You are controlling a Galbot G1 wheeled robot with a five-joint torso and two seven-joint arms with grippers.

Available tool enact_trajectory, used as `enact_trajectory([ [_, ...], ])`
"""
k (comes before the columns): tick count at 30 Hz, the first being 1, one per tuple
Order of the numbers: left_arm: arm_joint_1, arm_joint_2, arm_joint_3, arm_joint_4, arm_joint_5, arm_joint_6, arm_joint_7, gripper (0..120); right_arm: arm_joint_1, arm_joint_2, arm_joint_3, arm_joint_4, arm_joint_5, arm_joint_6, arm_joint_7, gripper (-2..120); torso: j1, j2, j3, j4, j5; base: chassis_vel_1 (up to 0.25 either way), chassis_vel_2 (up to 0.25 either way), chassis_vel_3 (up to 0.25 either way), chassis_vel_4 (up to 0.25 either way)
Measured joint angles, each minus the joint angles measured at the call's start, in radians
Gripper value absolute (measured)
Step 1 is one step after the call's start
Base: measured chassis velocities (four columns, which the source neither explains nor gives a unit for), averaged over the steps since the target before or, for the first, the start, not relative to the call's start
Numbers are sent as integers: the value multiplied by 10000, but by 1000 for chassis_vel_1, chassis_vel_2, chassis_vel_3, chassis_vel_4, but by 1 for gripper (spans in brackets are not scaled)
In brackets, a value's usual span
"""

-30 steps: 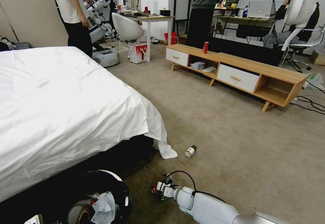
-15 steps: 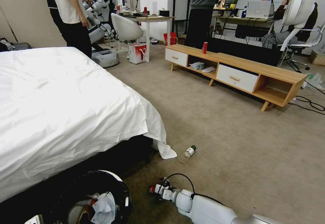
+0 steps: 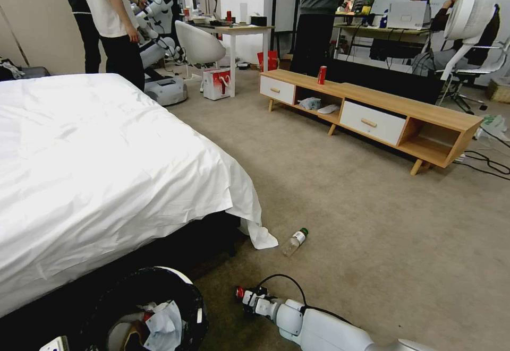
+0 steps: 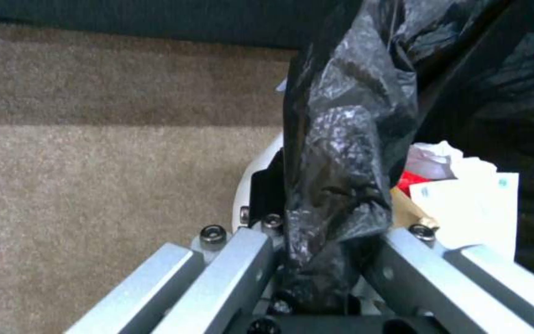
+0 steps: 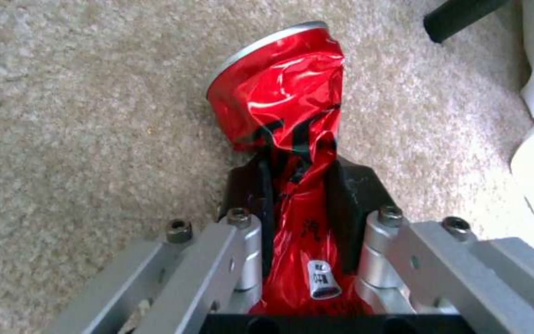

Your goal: Pick up the trash bin, then pick up the garbage from the floor and place it into the trash bin.

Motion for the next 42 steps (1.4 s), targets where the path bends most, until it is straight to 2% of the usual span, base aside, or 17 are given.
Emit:
enact_trajectory([
  [7,37,-10,8,-20,13,0,2,0,-48,26,103,-149,75,87,-66,17,0,2,-1,4,2,0,0,0,0],
  [9,52,-28,21,-36,37,0,6,0,-104,-121,143,133,258,39,-31,17,0,0,2,7,3,0,0,0,0],
  [14,55,-53,73,-80,90,3,8,0,-221,-528,170,1079,1015,-413,126,16,2,-5,5,-1,-2,0,0,0,0],
  [16,56,-78,132,-134,139,49,6,0,-241,-982,341,2199,1633,-651,365,16,3,-7,6,0,-1,0,0,0,0],
  [17,56,-78,132,-134,139,49,6,0,-241,-982,341,2199,1633,-651,365,16,3,-7,6,0,-1,0,0,0,0],
  [19,58,-81,158,-194,153,84,-5,0,-251,-1672,550,3389,2308,-895,609,16,3,-8,6,3,1,0,0,0,0],
  [20,58,-81,158,-194,153,84,-5,0,-251,-1672,550,3389,2308,-895,609,16,3,-8,6,3,1,0,0,0,0],
  [22,50,-63,182,-256,143,160,-41,0,-285,-2621,953,4683,2646,-1043,901,16,3,-6,4,0,-1,0,0,0,0],
  [23,50,-63,182,-256,143,160,-41,0,-285,-2621,953,4683,2646,-1043,901,16,3,-6,4,0,-1,0,0,0,0],
  [26,48,-35,273,-388,-30,262,-110,0,-274,-3394,1400,5446,2795,-1062,1059,16,3,-5,4,-1,1,0,0,0,0],
  [30,82,-18,296,-463,-116,318,-144,0,-245,-3763,1584,5795,2919,-1028,1089,16,3,-5,4,0,1,0,0,0,0],
  [32,96,52,294,-563,-278,385,-214,0,-243,-4191,1945,6468,3183,-966,1174,16,2,-4,4,0,3,0,0,0,0],
  [36,94,116,288,-624,-419,443,-269,0,-283,-4508,2351,7099,3341,-857,1219,16,3,-3,4,1,2,0,0,0,0],
  [38,84,191,290,-645,-552,513,-326,0,-341,-4951,3020,8115,3539,-708,1232,16,2,-2,3,-1,-2,0,0,0,0],
  [41,80,206,296,-646,-557,518,-330,0,-366,-5059,3218,8428,3612,-695,1226,16,2,-2,3,3,1,0,0,0,0],
  [42,73,227,316,-646,-557,525,-334,0,-390,-5283,3572,9167,3805,-667,1171,16,3,-3,3,0,5,0,0,0,0],
])
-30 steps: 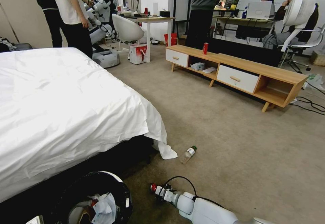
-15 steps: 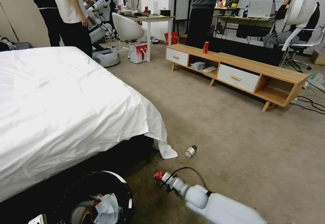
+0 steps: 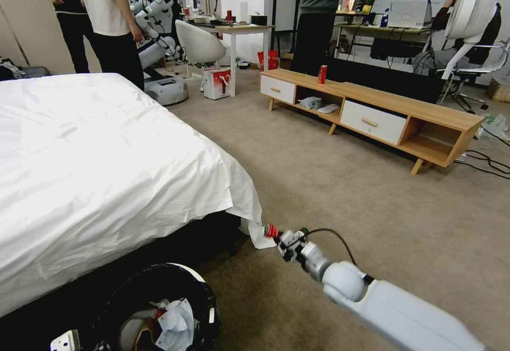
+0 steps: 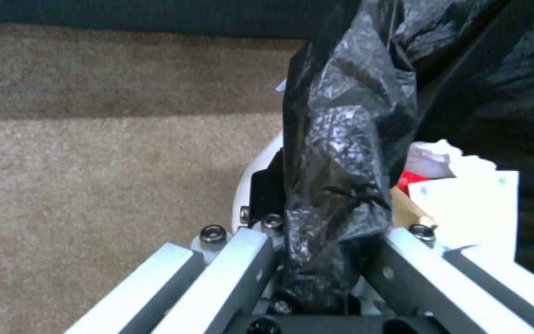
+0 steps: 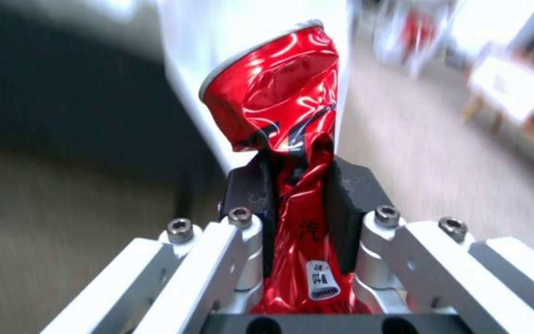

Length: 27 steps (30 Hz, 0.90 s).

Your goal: Pick up the trash bin, then pick up the garbage from the floor and place it into the trash bin.

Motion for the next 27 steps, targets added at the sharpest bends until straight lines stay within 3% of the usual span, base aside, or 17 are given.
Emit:
enact_trajectory([
  [3,-32,22,35,5,1,14,1,0,20,-453,369,1521,651,29,-181,16,-2,2,-1,0,-5,0,0,0,0],
  [7,-41,37,67,14,21,23,-1,0,178,-735,422,2519,1441,50,-430,16,-1,2,-2,0,-10,0,0,0,0],
  [9,-52,32,97,19,44,29,-1,0,549,-724,126,3081,2121,585,-809,16,-1,2,-1,-1,-6,0,0,0,0],
  [15,-53,33,97,-7,58,39,6,0,1375,-468,-650,3621,3139,985,-1404,16,-1,2,-1,1,-7,0,0,0,0],
  [17,-48,39,83,-29,61,42,11,0,2247,-200,-1419,3814,3563,1206,-1768,16,-1,1,-1,1,-7,0,0,0,0],
  [27,-49,65,21,-91,55,56,18,0,4138,424,-3620,3824,3963,1306,-2208,16,-1,2,-1,1,-7,0,0,0,0],
])
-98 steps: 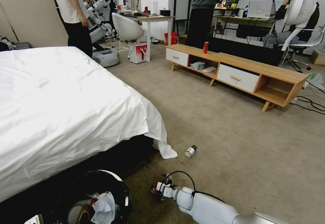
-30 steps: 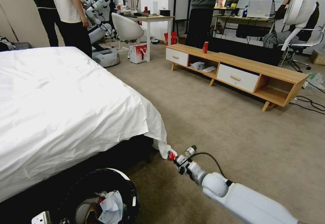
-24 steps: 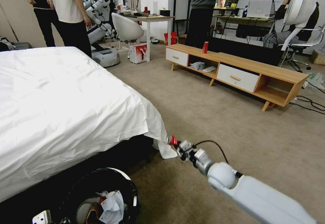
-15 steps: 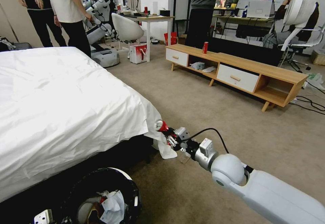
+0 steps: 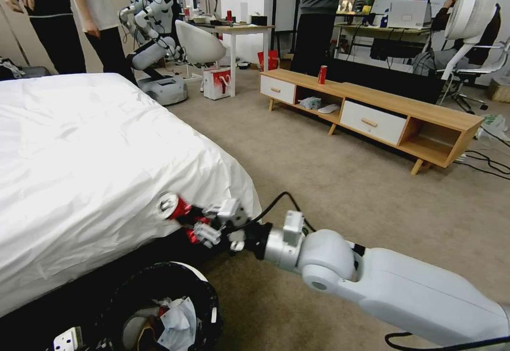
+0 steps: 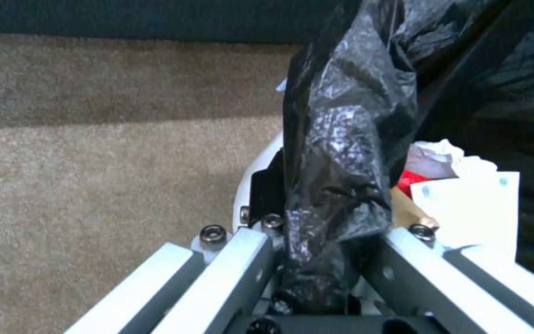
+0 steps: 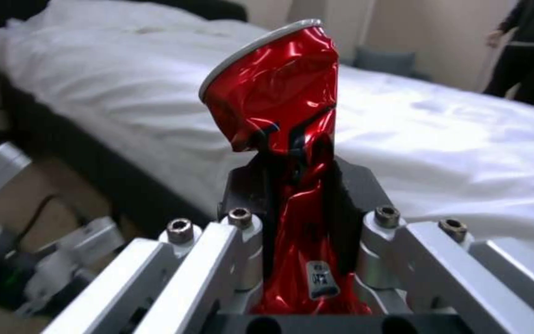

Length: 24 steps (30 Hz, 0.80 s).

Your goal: Pick up the trash bin, then pick up the garbage from the floor and place it into the trash bin.

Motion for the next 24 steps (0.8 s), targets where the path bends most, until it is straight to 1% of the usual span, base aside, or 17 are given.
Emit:
enact_trajectory([
  [2,-5,16,-19,-7,-7,2,0,0,253,129,-486,-38,-21,-136,-4,16,0,0,0,0,-1,0,0,0,0],
  [5,-5,26,-30,-9,-11,3,0,0,357,183,-703,-68,-43,-251,-3,16,0,-1,0,0,0,0,0,0,0],
  [8,-5,46,-56,-14,-21,5,1,0,630,319,-1322,-119,-87,-605,112,16,0,-2,0,0,0,0,0,0,0],
  [11,-8,57,-70,-18,-29,4,2,0,706,360,-1483,-116,-78,-687,183,16,0,-1,0,-1,0,0,0,0,0],
  [13,-17,76,-119,-45,-99,5,-2,0,920,460,-1882,-89,-52,-895,297,16,0,-2,0,0,0,0,0,0,0],
  [24,-6,88,-165,-112,-161,4,-21,0,1101,791,-2431,-136,-38,-1202,536,16,0,-2,0,0,0,0,0,0,0],
])
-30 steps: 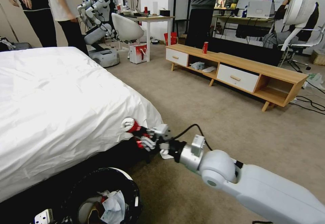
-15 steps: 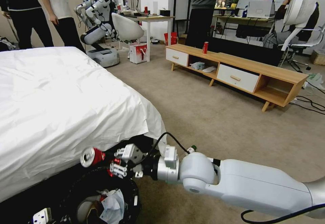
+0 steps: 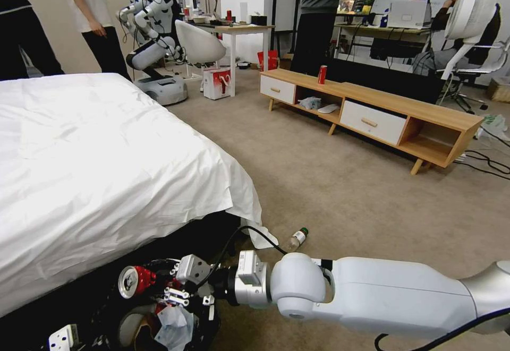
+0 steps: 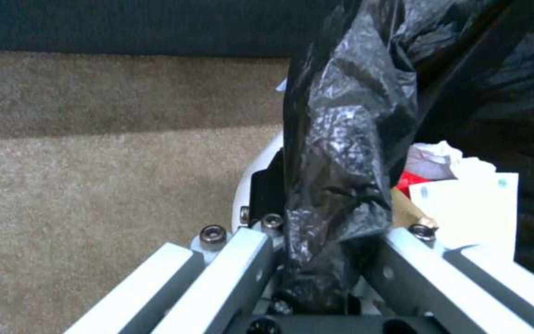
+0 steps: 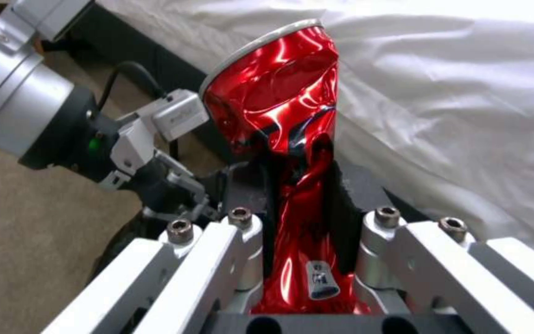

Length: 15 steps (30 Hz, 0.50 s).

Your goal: Pick up the trash bin, then pick up the garbage from the floor and place it into the trash bin.

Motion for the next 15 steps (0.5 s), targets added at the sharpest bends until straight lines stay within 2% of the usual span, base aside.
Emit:
enact_trajectory([
  [15,-81,16,6,33,-43,-1,-19,0,-111,220,-358,-406,-321,-5,166,16,-1,0,0,0,0,0,0,0,0],
])
